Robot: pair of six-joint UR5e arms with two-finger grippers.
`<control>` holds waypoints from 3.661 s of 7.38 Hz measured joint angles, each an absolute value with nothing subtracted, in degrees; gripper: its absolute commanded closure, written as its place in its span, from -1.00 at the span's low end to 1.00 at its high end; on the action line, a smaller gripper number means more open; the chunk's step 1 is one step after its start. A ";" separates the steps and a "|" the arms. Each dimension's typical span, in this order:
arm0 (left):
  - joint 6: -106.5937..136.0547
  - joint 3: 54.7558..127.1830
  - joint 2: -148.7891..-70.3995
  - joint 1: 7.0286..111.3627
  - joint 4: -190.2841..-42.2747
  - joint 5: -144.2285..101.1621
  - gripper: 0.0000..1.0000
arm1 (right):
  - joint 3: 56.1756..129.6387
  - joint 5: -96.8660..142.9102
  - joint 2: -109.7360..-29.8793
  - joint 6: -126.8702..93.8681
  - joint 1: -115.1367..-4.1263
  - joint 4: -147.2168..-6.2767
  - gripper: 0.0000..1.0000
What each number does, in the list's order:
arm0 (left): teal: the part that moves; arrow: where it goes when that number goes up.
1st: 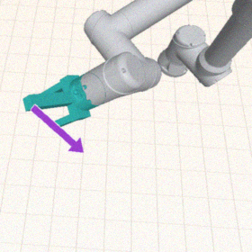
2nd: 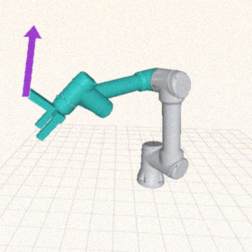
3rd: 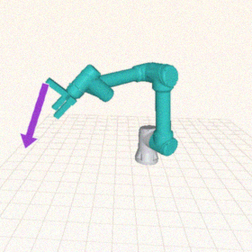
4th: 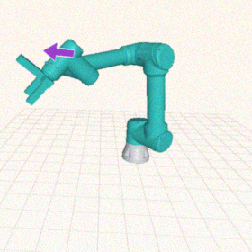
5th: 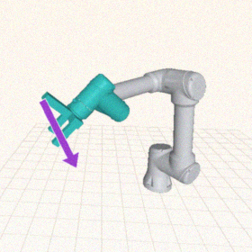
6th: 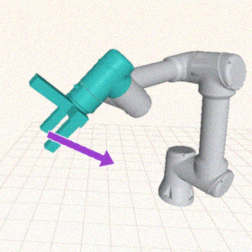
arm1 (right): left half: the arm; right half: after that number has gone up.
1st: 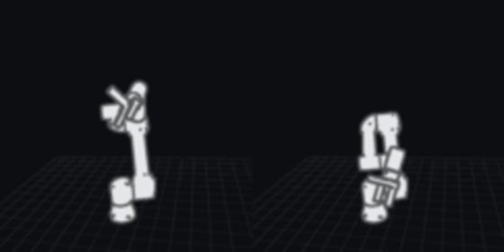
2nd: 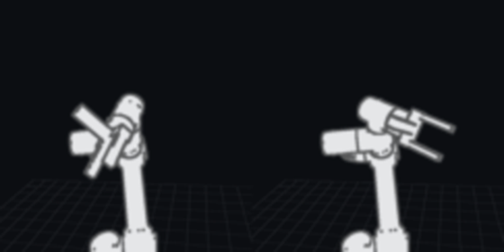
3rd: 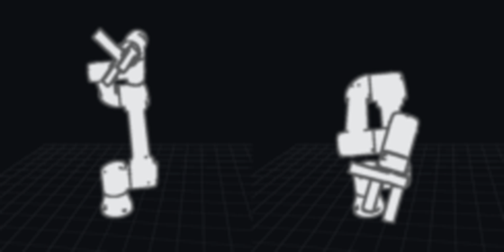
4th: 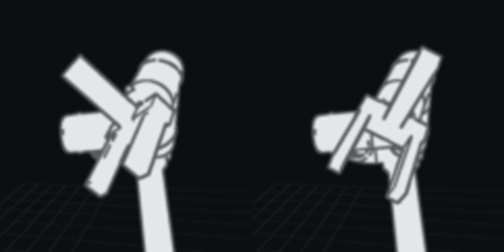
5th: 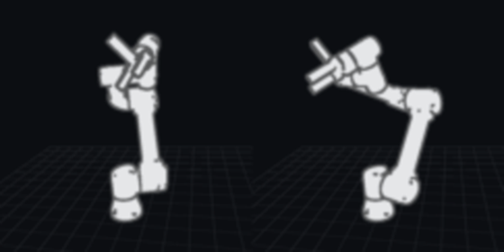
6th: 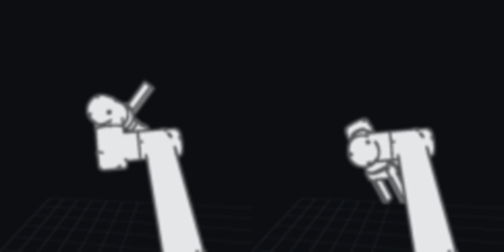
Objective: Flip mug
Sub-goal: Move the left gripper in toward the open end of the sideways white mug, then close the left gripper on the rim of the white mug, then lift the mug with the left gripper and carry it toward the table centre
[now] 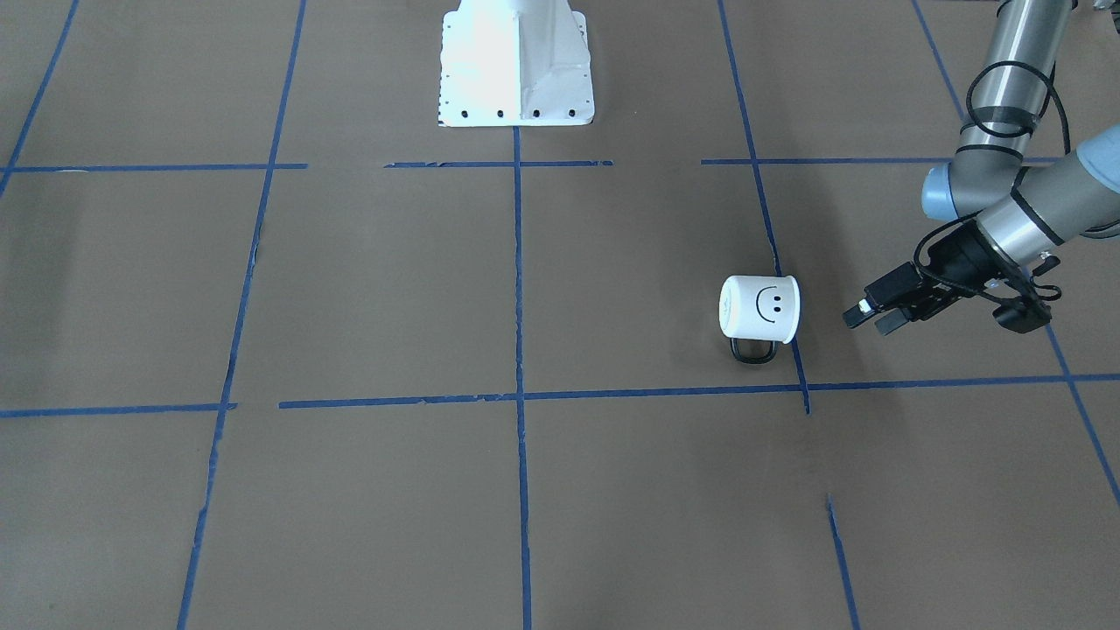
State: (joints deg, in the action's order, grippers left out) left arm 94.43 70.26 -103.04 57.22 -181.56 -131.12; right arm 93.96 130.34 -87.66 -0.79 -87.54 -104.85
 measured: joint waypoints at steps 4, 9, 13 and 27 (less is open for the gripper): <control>99.16 69.84 -102.67 51.44 -189.95 -122.99 -1.00 | 93.96 130.34 -87.68 -0.79 -87.54 -104.85 -1.00; 99.30 70.17 -103.19 46.65 -191.05 -118.60 -1.00 | 93.96 130.34 -87.69 -0.79 -87.54 -104.85 -1.00; 99.39 70.22 -103.97 45.76 -191.02 -118.41 -0.22 | 93.96 130.34 -87.70 -0.79 -87.54 -104.85 -1.00; 105.94 94.75 -112.71 45.89 -152.88 -123.23 1.00 | 93.96 130.34 -87.67 -0.79 -87.54 -104.86 -1.00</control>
